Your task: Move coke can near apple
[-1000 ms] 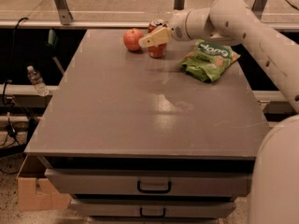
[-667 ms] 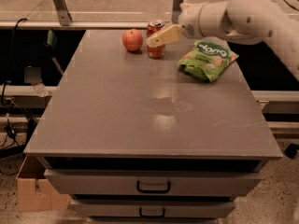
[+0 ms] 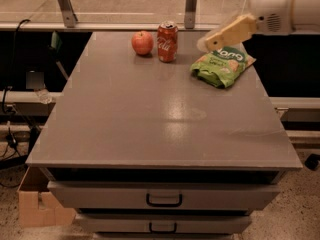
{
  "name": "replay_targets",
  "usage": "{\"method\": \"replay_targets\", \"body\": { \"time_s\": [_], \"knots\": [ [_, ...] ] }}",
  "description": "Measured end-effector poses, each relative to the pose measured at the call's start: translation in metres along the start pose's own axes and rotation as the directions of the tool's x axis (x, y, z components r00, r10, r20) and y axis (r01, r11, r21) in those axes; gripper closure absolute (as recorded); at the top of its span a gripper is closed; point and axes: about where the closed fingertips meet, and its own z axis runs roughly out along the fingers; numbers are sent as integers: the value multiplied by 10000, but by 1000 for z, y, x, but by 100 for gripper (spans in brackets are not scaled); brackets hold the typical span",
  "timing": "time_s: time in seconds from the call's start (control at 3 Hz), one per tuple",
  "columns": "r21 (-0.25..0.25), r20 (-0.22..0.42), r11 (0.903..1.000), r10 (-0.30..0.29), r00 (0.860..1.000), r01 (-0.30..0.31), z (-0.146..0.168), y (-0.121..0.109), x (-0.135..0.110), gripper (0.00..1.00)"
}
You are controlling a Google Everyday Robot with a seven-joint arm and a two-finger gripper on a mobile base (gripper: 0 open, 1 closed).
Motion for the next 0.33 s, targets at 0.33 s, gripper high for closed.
{"method": "replay_targets", "body": {
  "time_s": [0.33],
  "knots": [
    [113, -141, 9999, -119, 9998, 120, -26, 0, 2, 0]
  ]
}}
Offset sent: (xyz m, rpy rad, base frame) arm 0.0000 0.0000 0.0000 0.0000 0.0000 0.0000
